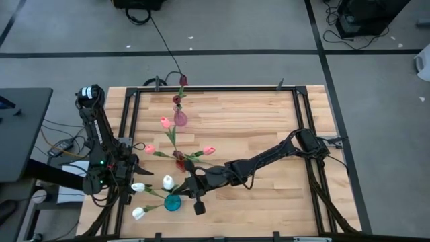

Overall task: Sort flowers into vase by color
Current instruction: Put the white flower into the blue vase, then put the red flower into the pink vase

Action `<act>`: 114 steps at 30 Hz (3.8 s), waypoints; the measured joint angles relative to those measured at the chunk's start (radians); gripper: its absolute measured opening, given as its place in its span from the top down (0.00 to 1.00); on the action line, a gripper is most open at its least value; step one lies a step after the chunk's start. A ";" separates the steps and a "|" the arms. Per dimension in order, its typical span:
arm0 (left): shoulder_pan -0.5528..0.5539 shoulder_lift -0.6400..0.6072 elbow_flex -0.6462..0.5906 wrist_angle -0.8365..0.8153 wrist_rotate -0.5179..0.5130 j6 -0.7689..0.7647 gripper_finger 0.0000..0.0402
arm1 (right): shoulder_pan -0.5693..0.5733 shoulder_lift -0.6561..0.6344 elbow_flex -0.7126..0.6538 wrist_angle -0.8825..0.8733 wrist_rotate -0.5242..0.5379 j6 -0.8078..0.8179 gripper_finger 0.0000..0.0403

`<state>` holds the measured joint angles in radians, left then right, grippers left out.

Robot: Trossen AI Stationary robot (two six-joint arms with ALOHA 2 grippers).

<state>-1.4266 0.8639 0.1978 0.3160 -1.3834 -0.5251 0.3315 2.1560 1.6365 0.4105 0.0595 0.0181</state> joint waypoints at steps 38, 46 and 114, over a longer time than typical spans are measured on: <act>0.000 0.000 0.000 0.008 0.051 -0.007 0.47 | -0.005 -0.114 0.001 -0.816 0.000 0.170 0.69; 0.000 0.000 0.000 0.008 0.053 -0.009 0.47 | -0.027 -0.129 -0.044 -0.864 0.000 0.189 0.69; 0.000 0.000 0.000 0.001 -0.044 0.050 0.47 | -0.233 0.066 0.002 -1.096 0.046 0.399 0.94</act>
<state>-1.4269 0.8640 0.1978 0.3173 -1.4277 -0.4753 0.0984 2.2223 1.6382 -0.6855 0.1058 0.4176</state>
